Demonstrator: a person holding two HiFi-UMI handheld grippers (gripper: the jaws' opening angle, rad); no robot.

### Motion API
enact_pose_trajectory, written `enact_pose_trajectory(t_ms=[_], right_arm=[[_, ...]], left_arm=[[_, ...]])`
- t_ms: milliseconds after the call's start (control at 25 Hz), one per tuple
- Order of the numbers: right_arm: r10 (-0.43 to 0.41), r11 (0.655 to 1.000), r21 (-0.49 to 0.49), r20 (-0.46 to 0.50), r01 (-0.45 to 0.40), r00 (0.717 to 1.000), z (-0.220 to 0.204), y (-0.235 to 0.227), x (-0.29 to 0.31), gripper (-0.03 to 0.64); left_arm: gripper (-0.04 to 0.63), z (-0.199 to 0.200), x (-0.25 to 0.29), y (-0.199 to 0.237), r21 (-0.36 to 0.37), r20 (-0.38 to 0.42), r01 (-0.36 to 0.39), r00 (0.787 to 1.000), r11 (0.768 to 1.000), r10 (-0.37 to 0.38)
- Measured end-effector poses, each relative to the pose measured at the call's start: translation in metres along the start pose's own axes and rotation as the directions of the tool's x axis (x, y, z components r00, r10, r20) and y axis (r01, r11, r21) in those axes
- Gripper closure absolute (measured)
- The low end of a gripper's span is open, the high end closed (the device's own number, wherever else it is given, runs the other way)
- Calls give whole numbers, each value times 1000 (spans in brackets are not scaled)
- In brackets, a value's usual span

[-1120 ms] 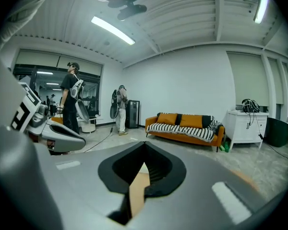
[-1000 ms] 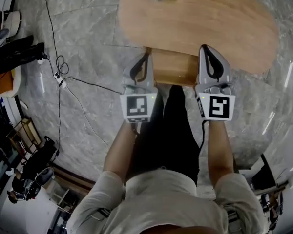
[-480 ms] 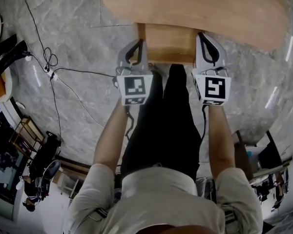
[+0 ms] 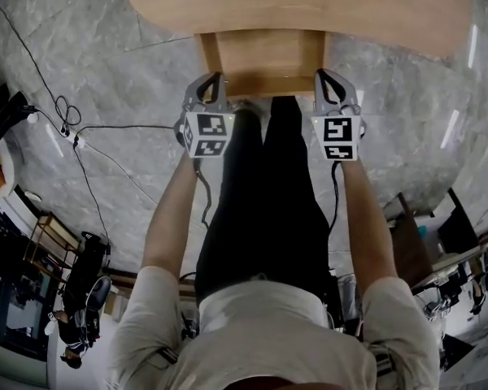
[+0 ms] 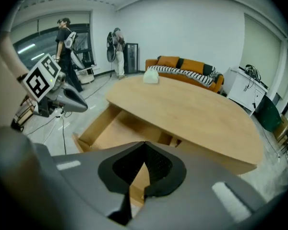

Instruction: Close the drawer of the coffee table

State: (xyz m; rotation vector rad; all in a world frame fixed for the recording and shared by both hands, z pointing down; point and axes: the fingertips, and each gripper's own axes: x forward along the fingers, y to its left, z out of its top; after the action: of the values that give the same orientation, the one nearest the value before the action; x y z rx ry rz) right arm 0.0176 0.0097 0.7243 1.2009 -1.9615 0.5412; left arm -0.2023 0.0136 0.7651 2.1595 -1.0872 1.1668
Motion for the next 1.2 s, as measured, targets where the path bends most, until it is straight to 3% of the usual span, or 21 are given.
enact_pose_trajectory(t_ms=[240,320,400,480,600,720,800,1000,1120,1200], right_arm=[[42,996,-75,-99,-50,994,-53,9,7,611],[64,992,-101,-118,-76,991,-65,14,9,611],[74,983,-155,-151,-97,986,-80,18,12,611],[62,965,-236,-200,-110,978,-98,18,12,611],[47,908,-393,-259,-149,965,-122,14,12,611],[44,797,-560,-319,-226,947,-146,15,14,610],[30,755,-608,-342,-245,939,-157,13,15,609],[26,724,-618,-418,-305,908,-176,11,20,501],[15,690,-646,-440,-327,898,-181,14,26,491],[13,684,-646,-454,-339,891,-184,17,30,494]], left_arm=[[575,-47,16,-10,4,-109,31,994,1000,-30],[575,-60,20,-17,121,-148,54,988,991,-36],[575,-75,23,-23,319,-193,83,981,944,-21],[575,-93,24,-27,451,-238,123,971,884,-13],[575,-116,22,-32,540,-304,181,953,822,-10],[574,-133,18,-32,622,-362,224,932,751,22],[571,-138,18,-32,656,-365,223,930,721,45],[470,-146,23,-30,674,-386,231,920,701,67],[436,-160,26,-29,669,-428,263,901,696,72],[434,-169,30,-26,665,-453,278,888,693,78]])
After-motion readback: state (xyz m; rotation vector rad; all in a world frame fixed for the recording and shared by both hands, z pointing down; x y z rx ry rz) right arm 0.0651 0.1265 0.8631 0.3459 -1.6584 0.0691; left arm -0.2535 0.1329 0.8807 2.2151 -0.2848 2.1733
